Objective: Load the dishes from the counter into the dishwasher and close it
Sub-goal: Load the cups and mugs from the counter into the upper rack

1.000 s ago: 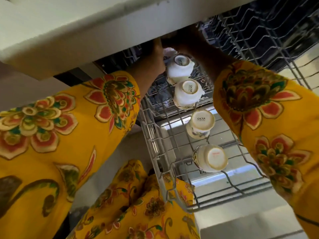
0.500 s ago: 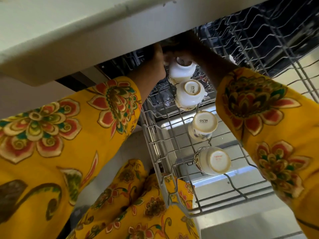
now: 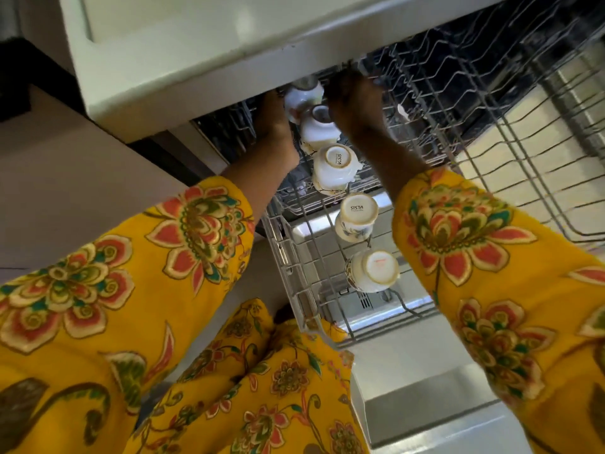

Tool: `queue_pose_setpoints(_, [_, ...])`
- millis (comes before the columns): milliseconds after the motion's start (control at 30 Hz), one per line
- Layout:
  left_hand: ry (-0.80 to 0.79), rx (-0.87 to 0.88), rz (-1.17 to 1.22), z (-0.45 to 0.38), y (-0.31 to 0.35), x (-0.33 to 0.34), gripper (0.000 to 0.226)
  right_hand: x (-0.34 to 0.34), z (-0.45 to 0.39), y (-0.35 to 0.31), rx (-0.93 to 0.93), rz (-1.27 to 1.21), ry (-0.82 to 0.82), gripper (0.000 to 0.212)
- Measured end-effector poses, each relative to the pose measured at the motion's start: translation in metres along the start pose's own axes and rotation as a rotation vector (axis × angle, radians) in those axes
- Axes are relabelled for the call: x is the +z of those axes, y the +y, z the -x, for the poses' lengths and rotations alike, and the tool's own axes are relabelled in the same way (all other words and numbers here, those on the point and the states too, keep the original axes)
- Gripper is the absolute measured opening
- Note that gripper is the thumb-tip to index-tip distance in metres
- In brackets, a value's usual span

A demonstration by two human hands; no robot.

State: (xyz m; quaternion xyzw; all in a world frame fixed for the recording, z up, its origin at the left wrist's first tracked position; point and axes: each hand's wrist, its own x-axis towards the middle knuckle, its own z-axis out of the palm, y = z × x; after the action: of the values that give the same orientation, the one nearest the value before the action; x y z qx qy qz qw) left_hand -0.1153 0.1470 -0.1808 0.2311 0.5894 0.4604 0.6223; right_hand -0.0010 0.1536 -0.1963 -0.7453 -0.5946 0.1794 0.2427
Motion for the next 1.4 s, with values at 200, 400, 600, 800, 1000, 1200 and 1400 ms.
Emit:
queue_pose_setpoints(200, [0.057, -0.017, 0.006, 0.059, 0.01, -0.004, 0.022, -0.009, 0.072, -0.028, -0.009, -0.17, 0.051, 0.038])
queue_pose_setpoints(400, [0.131, -0.084, 0.075, 0.114, 0.027, -0.024, 0.028, -0.04, 0.121, -0.065, 0.075, -0.223, -0.162, 0.032])
queue_pose_setpoints(600, [0.188, -0.117, 0.143, 0.161, 0.057, -0.049, 0.029, -0.064, 0.158, -0.11, 0.129, -0.388, -0.256, 0.028])
queue_pose_setpoints(800, [0.223, -0.069, 0.214, 0.191, 0.098, -0.082, 0.033, -0.087, 0.182, -0.165, 0.043, -0.411, -0.301, 0.029])
queue_pose_setpoints(1000, [0.267, 0.028, 0.209, 0.209, 0.129, -0.111, 0.023, -0.101, 0.191, -0.211, -0.058, -0.427, -0.315, 0.028])
queue_pose_setpoints(1200, [0.285, 0.136, 0.283, 0.223, 0.166, -0.141, 0.028, -0.107, 0.184, -0.261, -0.138, -0.488, -0.288, 0.028])
queue_pose_setpoints(1400, [0.315, 0.198, 0.235, 0.221, 0.205, -0.164, 0.025, -0.108, 0.163, -0.304, -0.175, -0.538, -0.259, 0.029])
